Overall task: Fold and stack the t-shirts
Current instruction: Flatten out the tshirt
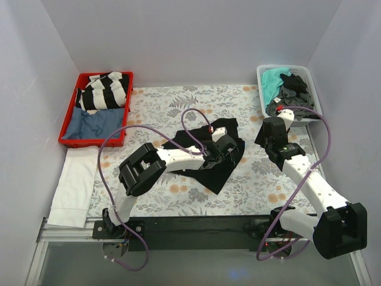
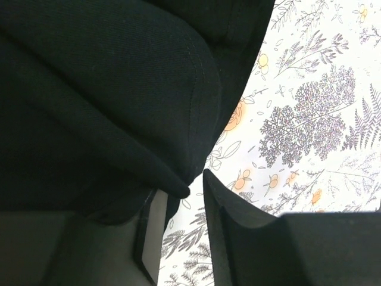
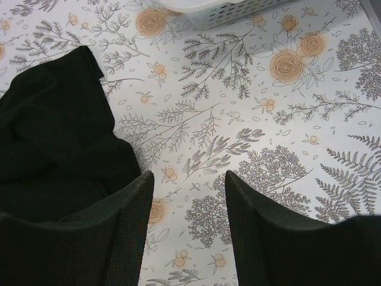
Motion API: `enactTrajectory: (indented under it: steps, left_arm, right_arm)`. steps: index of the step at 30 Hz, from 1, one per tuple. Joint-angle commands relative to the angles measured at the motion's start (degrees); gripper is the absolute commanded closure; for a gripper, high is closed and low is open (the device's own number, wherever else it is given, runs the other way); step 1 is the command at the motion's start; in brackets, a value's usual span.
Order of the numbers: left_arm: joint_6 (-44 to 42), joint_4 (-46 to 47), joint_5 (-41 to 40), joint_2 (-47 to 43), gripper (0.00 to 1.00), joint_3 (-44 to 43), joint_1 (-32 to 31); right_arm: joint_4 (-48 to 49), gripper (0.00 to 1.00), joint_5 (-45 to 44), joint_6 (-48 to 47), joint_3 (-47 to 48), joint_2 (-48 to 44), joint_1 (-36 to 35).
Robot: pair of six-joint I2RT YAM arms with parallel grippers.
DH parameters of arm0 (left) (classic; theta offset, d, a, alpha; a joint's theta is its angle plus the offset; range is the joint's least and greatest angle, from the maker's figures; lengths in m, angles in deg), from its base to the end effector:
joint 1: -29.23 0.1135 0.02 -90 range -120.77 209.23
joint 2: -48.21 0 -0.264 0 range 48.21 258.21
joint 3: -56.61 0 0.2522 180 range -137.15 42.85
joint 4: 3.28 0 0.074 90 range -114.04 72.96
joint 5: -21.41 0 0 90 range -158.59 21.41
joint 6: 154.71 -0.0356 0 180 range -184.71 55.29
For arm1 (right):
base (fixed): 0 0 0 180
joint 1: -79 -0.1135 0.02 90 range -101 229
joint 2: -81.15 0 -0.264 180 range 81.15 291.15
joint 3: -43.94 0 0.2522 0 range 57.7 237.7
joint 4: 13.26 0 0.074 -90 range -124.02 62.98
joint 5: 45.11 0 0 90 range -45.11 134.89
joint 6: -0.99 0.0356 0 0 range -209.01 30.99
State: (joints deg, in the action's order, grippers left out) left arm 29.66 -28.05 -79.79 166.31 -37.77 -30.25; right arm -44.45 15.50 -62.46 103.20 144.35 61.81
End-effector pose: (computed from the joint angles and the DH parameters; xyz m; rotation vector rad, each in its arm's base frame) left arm 0.2332 -0.3819 0.1634 -0.8871 2.4950 -0.9181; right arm 0.2330 0.0538 0.2714 0.4516 2.0485 -0.1039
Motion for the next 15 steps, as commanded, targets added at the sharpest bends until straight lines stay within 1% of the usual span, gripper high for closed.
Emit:
enactTrajectory:
  steps: [1,3,6,7,10,11,14,15]
  left_arm:
    - [0.5,0.8,-0.2,0.8,0.73,-1.8,-0.2]
    - [0.7,0.9,-0.4,0.9,0.75,-1.8,-0.2]
    - [0.9,1.0,-1.5,1.3,0.82,-2.1,-0.3]
    - [0.9,1.0,-1.7,1.3,0.87,-2.3,-0.2]
    - [0.3,0.9,-3.1,1.4,0.98,-2.9,-0.3]
    - [0.1,0.6,-3.6,1.3,1.00,-2.8,-0.2]
    - [0.0,-0.2,-5.3,-1.3,1.00,-1.6,-0.3]
    - [-0.1,-0.4,-7.6,-3.8,1.00,-0.9,-0.2]
  right_arm:
    - [1.8,0.43,-0.4,-0.8,-0.7,-1.3,0.4]
    - [1.8,0.43,-0.4,-0.8,-0.8,-1.5,0.4]
    - [1.8,0.43,-0.2,-1.1,-0.8,-1.5,0.4]
    - [1.8,0.43,-0.3,-1.1,-0.9,-1.4,0.4]
    - [1.8,0.43,-0.1,-1.1,-1.0,-1.5,0.5]
    - [1.8,0.43,0.1,-1.1,-1.2,-1.6,0.4]
    - [1.8,0.43,0.3,-1.1,-1.5,-1.8,0.4]
    - [1.8,0.43,0.6,-1.1,-1.6,-1.9,0.4]
